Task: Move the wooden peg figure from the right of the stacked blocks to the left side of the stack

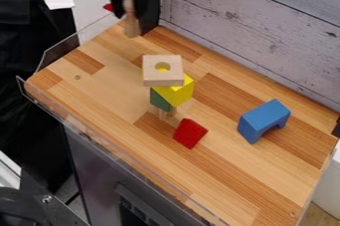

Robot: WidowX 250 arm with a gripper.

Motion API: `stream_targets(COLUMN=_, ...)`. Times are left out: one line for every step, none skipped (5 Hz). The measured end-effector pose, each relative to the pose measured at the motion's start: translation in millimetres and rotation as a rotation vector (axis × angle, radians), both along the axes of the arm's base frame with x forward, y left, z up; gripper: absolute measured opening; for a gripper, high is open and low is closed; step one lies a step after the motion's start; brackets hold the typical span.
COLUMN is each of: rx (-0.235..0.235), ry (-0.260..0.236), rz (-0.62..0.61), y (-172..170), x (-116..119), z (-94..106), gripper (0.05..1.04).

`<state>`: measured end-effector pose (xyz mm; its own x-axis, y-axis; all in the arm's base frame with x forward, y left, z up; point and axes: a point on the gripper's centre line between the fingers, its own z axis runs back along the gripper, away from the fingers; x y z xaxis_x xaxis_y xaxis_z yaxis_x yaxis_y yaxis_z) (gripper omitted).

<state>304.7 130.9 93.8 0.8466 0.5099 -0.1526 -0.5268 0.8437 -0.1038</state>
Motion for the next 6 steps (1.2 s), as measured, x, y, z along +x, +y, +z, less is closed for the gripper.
stream_targets(rx=-0.009, ry=-0.001, rz=0.070, y=19.7, x=-5.5, z=-10.8, gripper=0.347)
stream_targets(rx=-0.019, ry=0.002, rz=0.139, y=29.5, x=-13.7, z=-23.9, gripper=0.347)
stream_targets(rx=-0.058, ry=0.077, rz=0.160, y=27.0, x=-23.2, z=-50.5, gripper=0.347)
stream_targets(rx=-0.086, ry=0.098, rz=0.149, y=19.5, x=-21.1, z=-61.6, gripper=0.347)
stream_targets(rx=-0.085, ry=0.104, rz=0.140, y=19.9, x=-17.7, z=-65.4, gripper=0.347)
stream_targets(rx=-0.082, ry=0.102, rz=0.136, y=16.9, x=-14.9, z=-64.9, gripper=0.388)
